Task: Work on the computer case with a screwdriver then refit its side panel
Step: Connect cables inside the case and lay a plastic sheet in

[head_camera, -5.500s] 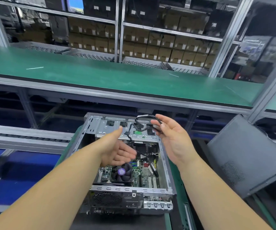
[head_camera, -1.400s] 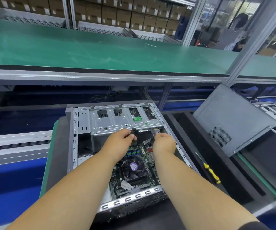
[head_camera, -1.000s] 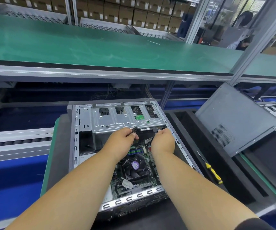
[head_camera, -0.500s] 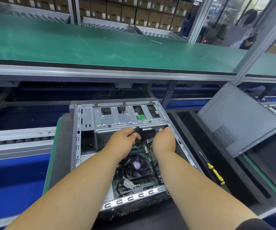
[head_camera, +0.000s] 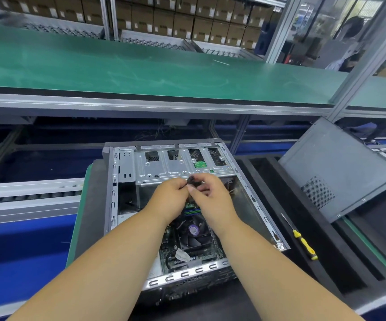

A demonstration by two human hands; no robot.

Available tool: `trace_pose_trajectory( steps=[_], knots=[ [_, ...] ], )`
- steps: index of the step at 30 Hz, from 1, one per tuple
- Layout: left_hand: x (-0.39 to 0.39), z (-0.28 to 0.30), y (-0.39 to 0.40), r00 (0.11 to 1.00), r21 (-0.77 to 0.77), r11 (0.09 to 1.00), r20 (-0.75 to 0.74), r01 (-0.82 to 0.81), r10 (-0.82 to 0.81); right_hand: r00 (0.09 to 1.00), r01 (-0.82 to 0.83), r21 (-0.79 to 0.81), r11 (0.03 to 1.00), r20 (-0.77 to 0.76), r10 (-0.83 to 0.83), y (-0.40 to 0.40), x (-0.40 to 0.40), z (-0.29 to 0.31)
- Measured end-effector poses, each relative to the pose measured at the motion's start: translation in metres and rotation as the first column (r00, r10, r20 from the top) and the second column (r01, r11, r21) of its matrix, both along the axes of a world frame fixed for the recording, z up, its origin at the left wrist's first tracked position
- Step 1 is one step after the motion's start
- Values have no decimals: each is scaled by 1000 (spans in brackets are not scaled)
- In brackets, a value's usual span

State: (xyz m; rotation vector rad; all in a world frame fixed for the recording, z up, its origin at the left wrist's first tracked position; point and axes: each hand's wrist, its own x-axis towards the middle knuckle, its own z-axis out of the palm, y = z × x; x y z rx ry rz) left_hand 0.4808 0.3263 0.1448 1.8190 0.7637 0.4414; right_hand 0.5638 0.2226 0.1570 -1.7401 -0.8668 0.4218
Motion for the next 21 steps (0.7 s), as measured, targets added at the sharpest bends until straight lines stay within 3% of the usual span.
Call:
trace_pose_trajectory(
  steps=[3,5,9,16,18,21],
  knots=[
    [-1,3,-2,987,65,993,-136,100,-91,986,49,13,999,-158,-46,3,5,-4],
    [-1,7,-4,975,128,982,-190,138,-112,983,54,16,998,-175,-50,1,10,-6],
    [-7,16,-4,994,96,990,-30,-103,106,997,46,-20,999,56,-45,-3,13,-6],
    [-12,22,1,996,-84,996,89,30,-22,979,-36,12,999,200,33,-3,8,-4],
    [-11,23,2,995,-74,997,90,-37,44,977,-8,-3,1000,215,9,-3,5,-1],
    [-13,26,6,948,-13,957,132,-291,290,992,24,31,999,124,-27,-4,-3,6]
  ],
)
